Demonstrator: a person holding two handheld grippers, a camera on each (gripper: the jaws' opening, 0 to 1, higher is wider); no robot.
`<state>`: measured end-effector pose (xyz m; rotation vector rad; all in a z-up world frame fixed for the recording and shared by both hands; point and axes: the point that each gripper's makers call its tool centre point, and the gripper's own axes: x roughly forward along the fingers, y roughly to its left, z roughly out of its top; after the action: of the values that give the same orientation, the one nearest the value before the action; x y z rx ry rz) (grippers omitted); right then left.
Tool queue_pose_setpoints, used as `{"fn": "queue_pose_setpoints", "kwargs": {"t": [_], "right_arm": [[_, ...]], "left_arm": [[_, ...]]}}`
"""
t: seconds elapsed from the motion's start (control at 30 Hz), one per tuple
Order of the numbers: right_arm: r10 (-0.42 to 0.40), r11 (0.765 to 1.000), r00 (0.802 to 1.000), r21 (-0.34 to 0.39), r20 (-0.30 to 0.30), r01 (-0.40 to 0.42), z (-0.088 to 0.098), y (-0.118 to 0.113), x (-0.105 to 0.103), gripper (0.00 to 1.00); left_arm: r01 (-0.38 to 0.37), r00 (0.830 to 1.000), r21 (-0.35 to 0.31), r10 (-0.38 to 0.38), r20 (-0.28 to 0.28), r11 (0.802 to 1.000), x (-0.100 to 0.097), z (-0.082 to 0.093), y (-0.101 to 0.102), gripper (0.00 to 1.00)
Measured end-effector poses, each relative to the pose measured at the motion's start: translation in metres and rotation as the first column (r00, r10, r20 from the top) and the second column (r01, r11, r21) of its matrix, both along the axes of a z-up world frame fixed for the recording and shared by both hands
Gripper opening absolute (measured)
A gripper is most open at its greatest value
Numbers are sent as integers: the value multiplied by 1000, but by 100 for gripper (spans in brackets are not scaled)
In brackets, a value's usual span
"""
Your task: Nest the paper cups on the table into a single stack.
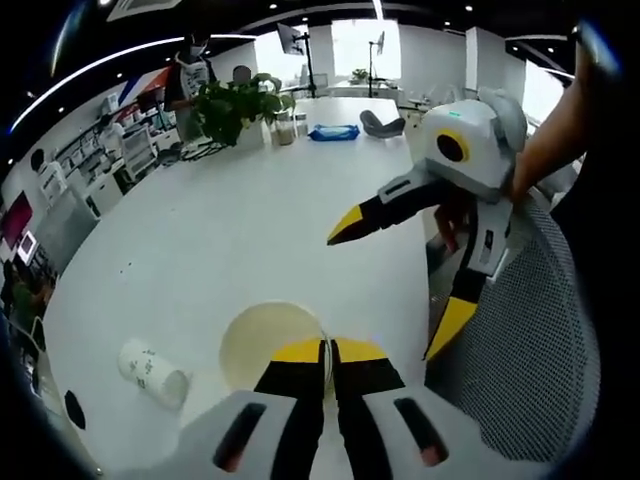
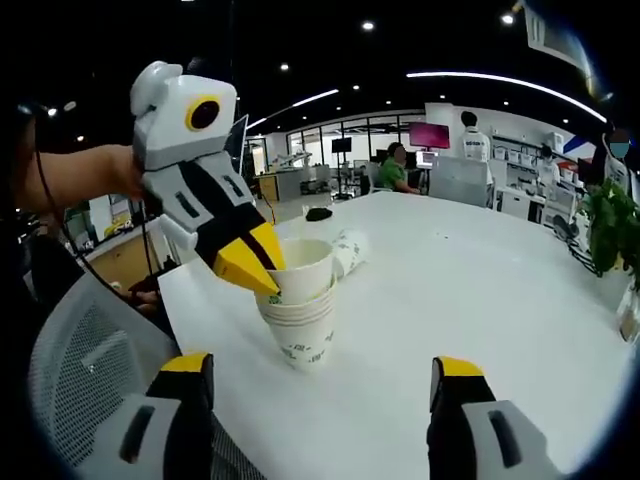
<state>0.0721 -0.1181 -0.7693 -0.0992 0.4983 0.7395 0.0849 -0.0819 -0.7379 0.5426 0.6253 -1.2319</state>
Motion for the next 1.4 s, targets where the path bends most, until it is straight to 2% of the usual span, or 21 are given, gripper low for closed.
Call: {"fn": "queue_pose_setpoints", "kwargs": {"t": [0.2,0.4,0.63,0.9,1.4], "right_arm": [[-1,1000,1000,4,-4,1,1,1,0,89],[1,1000,1000,1,-5,-1,-1,0,0,88],[3,1000,1000,-5,-9,-3,-1,1,-2,88],[9,1000,1000,-11,-16,-9,-4,0,-2,87],[18,1000,1000,-19,-23,-18,-5,2,-4,86]], "left_arm": [[-5,1000,0,5,-25,1000,-3,-5,-1,0],[-30,998,-31,28,-62,999,-2,-5,-3,1],[-20,999,-31,18,-51,999,-4,2,-4,2],[-10,999,-21,10,-38,1000,-4,1,-3,0],[-32,996,-37,29,-85,999,-4,-5,0,0]]}}
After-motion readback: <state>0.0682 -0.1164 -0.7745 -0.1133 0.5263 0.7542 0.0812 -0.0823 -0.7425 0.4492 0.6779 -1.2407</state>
